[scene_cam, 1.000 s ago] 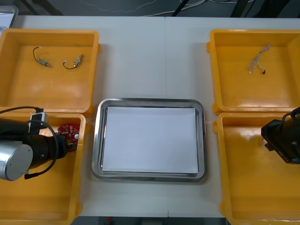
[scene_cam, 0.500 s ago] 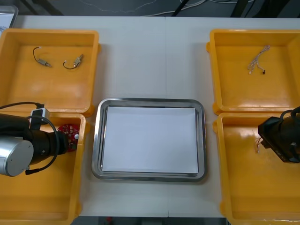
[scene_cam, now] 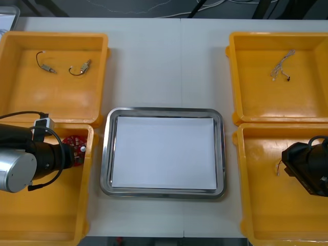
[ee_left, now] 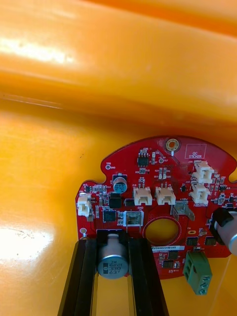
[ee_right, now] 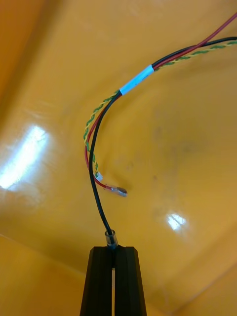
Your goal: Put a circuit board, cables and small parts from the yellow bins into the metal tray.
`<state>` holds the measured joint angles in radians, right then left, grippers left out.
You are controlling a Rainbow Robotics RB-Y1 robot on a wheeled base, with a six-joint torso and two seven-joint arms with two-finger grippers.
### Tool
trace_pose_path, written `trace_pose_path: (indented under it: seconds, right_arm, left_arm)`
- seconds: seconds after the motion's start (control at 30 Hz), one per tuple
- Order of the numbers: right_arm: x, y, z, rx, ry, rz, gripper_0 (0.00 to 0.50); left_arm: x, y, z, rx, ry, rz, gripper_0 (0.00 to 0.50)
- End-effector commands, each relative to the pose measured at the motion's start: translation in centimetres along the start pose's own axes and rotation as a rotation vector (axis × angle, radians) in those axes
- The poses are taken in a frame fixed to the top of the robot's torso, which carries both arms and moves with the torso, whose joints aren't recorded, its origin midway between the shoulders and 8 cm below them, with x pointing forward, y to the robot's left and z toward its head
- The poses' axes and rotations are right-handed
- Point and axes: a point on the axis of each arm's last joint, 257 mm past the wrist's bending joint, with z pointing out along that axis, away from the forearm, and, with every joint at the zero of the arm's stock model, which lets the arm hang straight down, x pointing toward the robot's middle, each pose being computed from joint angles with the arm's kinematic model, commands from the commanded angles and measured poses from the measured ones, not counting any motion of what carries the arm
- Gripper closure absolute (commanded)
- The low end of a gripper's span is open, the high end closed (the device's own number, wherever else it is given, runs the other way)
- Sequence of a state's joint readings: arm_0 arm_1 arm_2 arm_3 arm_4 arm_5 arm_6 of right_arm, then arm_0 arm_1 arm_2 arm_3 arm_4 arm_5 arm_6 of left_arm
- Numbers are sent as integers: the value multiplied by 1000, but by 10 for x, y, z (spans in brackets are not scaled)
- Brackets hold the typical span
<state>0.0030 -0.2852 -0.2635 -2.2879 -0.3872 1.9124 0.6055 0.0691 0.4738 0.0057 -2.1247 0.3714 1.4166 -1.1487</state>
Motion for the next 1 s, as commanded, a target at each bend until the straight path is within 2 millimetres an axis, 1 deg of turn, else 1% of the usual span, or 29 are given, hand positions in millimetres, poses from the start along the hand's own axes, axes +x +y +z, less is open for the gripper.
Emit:
trace_pose_path:
  seconds: [0.03,0.2,0.3,0.4,0.57,0.67,0.73,0.77,0.8,0.83,0.87,0.9,0.97,1.0]
  right_arm:
    - [25,-8,-3,-4,26,-8,500]
    - [39,-17,0,12,45,-10,500]
    - [48,-23,-1,17,54,-9,500]
    - [55,-25,-1,18,61,-16,500]
    - [61,-29,-1,26,68,-23,500]
    - [62,-29,0,27,70,-21,500]
    - [61,-29,-1,27,67,-22,470]
    - [61,-30,0,28,68,-22,439]
    - [61,-30,0,28,68,-22,351]
    - [61,-29,-1,27,67,-22,290]
    - [61,-30,0,28,68,-23,142]
    - [61,-30,0,28,68,-23,53]
    - [60,-28,-1,23,65,-27,3]
    - [59,-27,-3,20,59,-30,0]
  left_arm:
    - [-16,-8,-10,8,-40,0,500]
    - [-13,1,-11,-5,-34,11,500]
    - [-14,15,-15,-21,-18,52,500]
    - [-13,19,-19,5,-8,71,500]
    - [-10,22,-26,41,0,112,500]
    - [-6,28,-32,51,3,139,500]
    - [-3,32,-35,51,7,158,500]
    - [0,36,-38,52,10,166,500]
    - [3,39,-40,52,15,176,500]
    - [5,41,-41,51,18,182,500]
    - [8,44,-43,54,21,190,500]
    - [10,48,-46,53,24,200,500]
    - [14,54,-49,55,30,212,500]
    - [17,58,-51,54,34,217,500]
